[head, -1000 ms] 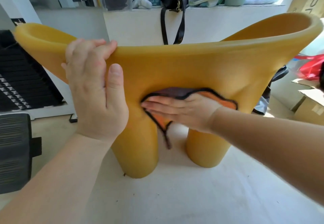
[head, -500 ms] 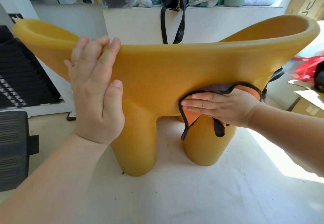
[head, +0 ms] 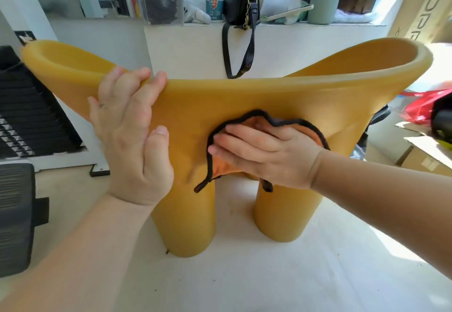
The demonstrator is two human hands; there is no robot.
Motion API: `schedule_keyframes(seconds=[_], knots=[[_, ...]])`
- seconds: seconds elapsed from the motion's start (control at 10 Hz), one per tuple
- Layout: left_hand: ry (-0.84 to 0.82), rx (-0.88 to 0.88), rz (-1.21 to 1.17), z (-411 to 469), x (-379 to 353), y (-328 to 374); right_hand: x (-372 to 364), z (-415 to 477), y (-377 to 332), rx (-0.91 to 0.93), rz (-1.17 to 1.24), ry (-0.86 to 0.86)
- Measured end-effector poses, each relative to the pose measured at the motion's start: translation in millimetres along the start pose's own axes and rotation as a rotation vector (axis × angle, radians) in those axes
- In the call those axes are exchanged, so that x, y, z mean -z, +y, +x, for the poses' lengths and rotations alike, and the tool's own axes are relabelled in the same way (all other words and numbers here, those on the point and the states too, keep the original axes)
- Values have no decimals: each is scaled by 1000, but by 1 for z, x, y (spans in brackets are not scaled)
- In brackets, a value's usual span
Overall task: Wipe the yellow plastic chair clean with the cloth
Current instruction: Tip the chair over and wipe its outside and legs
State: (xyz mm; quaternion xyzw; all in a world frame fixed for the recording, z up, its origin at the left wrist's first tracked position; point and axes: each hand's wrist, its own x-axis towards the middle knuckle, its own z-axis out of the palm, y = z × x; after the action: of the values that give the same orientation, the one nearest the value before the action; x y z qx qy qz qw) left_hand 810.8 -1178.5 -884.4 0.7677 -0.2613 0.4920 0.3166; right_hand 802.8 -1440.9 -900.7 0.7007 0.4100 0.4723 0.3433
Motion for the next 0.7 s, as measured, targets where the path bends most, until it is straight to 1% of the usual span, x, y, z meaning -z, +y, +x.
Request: schedule_keyframes(seconds=[0.1,0.2,0.3,0.4,0.5,0.6,0.7], knots=[[-39,-2,65,-2,-4,-8,13,-33,15,-83,-115,11],[-48,27,46,-2,-3,-7,15,-47,22,-115,-195,-86],[-62,35,59,-1,2,-1,9,-37,12,-46,-182,-195],[-42,16,-12,4,11,0,0,19,-18,28,-87,-239],[18,-43,-31,1,20,-13,-12,63,-49,69,-14,-237],[188,43,63,-15,23,-25,-9,85,-57,14,143,-229],[269,255,48,-42,20,-17,-4,85,-52,-76,282,-175]])
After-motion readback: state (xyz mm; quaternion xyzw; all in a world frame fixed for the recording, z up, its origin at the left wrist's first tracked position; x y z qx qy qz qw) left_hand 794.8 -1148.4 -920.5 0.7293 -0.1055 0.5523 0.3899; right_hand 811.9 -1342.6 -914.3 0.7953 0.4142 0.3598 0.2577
